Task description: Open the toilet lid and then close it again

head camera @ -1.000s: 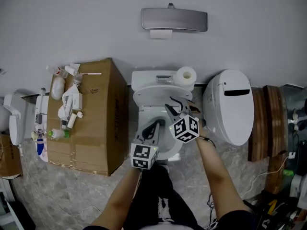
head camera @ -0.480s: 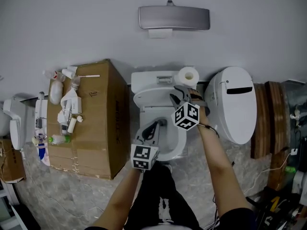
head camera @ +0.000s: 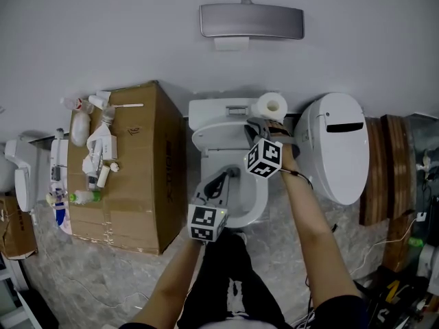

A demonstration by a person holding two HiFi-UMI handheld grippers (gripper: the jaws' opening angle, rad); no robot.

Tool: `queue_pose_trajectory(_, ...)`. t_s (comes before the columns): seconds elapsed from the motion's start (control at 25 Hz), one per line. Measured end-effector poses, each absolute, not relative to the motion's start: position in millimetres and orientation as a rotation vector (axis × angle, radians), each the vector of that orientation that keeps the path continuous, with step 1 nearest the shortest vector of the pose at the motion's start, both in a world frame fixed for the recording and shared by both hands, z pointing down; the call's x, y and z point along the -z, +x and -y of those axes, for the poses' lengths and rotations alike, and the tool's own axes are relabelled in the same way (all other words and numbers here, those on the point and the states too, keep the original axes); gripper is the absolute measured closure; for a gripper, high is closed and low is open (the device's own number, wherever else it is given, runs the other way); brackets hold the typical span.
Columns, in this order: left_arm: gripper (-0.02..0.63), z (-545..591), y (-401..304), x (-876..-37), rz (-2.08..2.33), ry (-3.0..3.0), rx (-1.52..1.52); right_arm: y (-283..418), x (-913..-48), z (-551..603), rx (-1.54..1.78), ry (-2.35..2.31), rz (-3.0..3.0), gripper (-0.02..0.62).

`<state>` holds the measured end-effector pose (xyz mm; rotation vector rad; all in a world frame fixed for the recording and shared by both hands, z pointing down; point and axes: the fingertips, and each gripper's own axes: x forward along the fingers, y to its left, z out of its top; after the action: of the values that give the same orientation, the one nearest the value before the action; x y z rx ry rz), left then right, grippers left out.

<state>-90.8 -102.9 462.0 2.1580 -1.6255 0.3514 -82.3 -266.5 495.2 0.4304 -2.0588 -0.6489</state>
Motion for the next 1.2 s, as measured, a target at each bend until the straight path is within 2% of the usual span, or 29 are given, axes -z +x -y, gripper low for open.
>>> queue_pose_trajectory(1.2, 0.601, 81, -83, -456, 1.653, 2.136, -0.345, -70, -491, 225, 0.582, 0.41, 2.119, 0.543)
